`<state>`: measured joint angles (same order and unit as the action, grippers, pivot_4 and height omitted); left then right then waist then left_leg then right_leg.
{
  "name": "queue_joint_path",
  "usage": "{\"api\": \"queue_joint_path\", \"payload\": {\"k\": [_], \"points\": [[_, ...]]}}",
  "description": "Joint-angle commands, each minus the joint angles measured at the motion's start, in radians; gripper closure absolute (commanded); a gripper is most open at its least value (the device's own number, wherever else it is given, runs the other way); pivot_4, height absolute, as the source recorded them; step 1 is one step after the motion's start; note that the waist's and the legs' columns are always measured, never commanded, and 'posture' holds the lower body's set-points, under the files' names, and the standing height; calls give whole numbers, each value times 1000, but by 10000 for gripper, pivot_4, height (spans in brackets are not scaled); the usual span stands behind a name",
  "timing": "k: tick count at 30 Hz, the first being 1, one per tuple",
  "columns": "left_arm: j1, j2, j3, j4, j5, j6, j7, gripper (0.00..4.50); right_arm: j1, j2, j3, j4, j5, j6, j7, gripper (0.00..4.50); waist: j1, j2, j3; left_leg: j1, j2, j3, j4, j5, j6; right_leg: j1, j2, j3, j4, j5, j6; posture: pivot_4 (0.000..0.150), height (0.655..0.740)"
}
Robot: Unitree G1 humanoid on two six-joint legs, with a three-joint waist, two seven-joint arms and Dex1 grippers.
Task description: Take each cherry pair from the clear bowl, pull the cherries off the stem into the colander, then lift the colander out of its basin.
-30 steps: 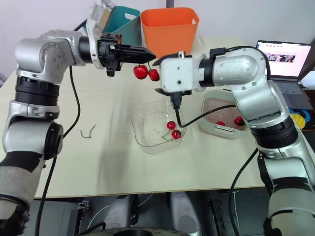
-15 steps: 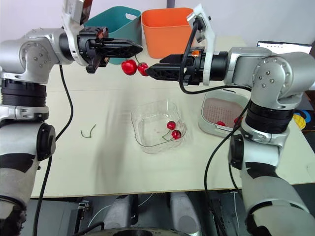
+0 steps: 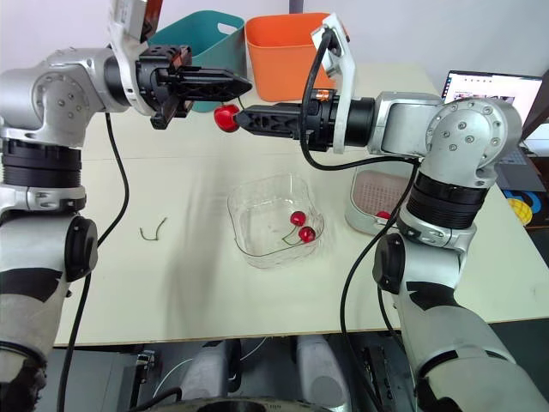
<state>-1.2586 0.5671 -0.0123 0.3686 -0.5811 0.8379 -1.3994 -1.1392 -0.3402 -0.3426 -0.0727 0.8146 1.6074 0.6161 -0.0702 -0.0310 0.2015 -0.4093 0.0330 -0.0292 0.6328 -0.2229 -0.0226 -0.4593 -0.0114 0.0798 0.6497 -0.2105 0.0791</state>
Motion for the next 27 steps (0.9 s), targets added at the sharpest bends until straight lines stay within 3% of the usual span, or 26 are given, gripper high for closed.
{"api": "queue_joint_path", "payload": {"k": [1,6,9,14,16,27], "points": [[-15,0,18,-33,-18,-6,3,45000,-14,-2,-7,-20,55,7,-18,433,0,0,0,0,0,0,0,0,0,0,0,0,0,0,0,1500,7400],[-15,-2,17,-37,-23,0,4,45000,-6,-2,1,-20,64,6,-33,433,-1,0,0,0,0,0,0,0,0,0,0,0,0,0,0,1500,7400],[-16,-4,18,-39,-25,5,5,45000,-4,4,6,-21,63,-2,-45,6354,-1,0,0,0,0,0,0,0,0,0,0,0,0,0,0,1500,7400],[-17,-2,17,-42,-31,11,10,45000,3,5,13,-27,70,-8,-57,23423,-1,0,0,0,0,0,0,0,0,0,0,0,0,0,0,1500,7400],[-18,0,18,-40,-33,13,12,45000,5,2,16,-28,73,-9,-58,27145,-1,0,0,0,0,0,0,0,0,0,0,0,0,0,0,1500,7400],[-43,12,28,-1,-23,-8,19,45000,92,-48,78,-104,131,7,-40,28091,0,0,0,0,0,0,0,0,0,0,0,0,0,0,0,1500,7400]]}}
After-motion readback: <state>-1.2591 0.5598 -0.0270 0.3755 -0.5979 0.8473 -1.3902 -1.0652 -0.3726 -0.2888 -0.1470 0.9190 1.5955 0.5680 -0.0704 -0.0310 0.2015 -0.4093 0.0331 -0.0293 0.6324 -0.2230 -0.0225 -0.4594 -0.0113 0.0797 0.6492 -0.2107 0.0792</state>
